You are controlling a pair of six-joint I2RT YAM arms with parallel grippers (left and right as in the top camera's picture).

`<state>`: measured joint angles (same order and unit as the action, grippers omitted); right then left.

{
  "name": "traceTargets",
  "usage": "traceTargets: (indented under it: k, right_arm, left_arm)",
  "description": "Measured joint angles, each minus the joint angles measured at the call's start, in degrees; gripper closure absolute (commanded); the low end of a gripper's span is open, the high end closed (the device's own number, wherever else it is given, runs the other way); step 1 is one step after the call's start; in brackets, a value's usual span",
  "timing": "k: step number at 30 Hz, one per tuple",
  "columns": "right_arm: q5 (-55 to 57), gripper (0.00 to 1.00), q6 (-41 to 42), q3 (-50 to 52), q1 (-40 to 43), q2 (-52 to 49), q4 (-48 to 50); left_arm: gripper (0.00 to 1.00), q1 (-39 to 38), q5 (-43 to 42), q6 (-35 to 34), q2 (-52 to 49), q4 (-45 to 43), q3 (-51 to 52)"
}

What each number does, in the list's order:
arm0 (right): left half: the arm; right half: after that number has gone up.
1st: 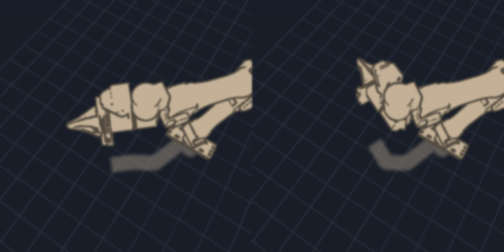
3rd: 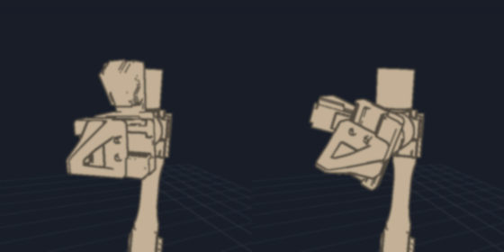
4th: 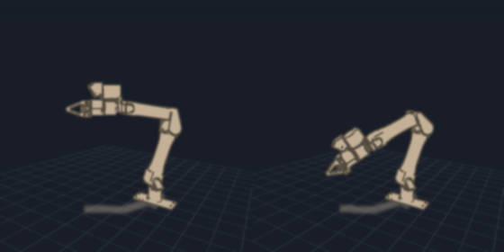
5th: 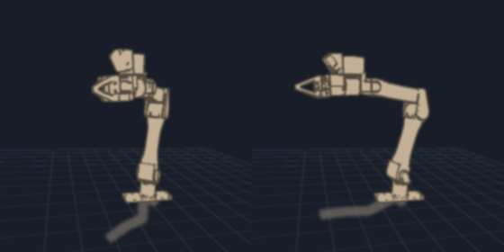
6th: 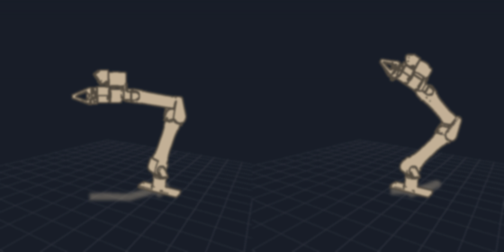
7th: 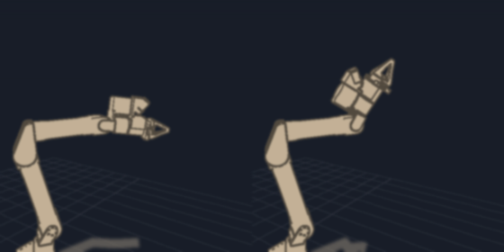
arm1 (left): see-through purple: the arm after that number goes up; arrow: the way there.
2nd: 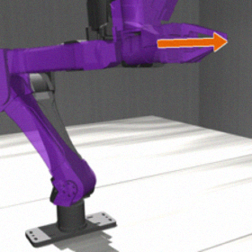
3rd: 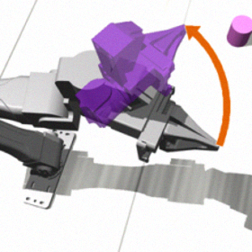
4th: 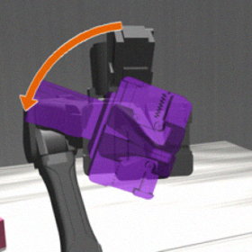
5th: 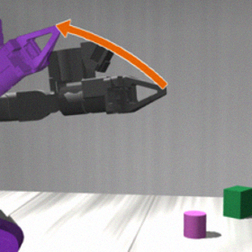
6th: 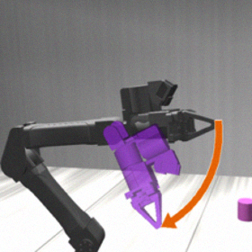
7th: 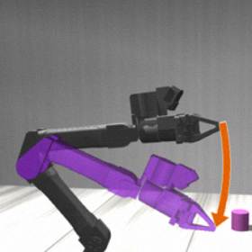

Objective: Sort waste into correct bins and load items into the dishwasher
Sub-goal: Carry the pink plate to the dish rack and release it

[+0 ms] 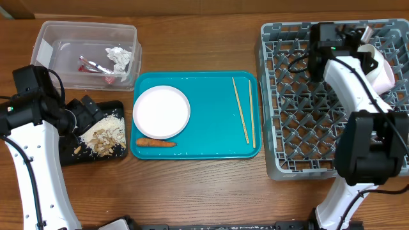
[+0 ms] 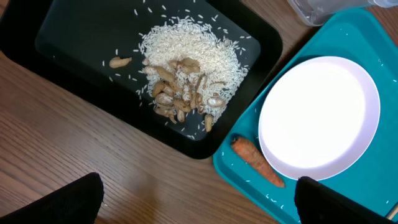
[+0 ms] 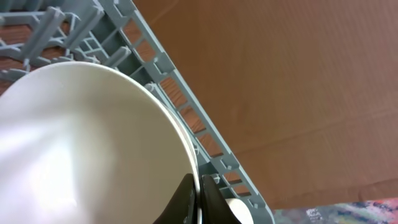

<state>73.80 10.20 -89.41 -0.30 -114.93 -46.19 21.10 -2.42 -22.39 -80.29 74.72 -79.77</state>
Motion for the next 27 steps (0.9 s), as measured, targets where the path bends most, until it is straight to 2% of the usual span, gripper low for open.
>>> traceTargets:
  k: [17, 19, 23, 25, 27]
  right_arm:
    - [1.40, 0.95, 1.40, 0.00, -5.33, -0.33, -1.42]
    - [1.64, 0.88, 1.49, 0.00, -5.90, -0.57, -1.42]
    - [1.01, 0.57, 1.92, 0.02, -8.44, -0.83, -2.78]
    - [0.44, 0.46, 2.16, 0.07, -10.34, -0.85, -3.80]
    - [0.09, 0.43, 1.95, 0.13, -12.00, -0.87, -4.48]
  left_arm:
    - [0.00, 0.00, 0.00, 0.00, 0.00, -0.20, 0.00]
    - [0.00, 0.00, 0.00, 0.00, 0.00, -0.17, 0.00]
    - [0.00, 0.00, 0.00, 0.00, 0.00, -0.17, 0.00]
    - [0.00, 0.00, 0.00, 0.00, 0.00, -0.17, 0.00]
    - [0.00, 0.00, 0.00, 0.00, 0.00, -0.15, 0.00]
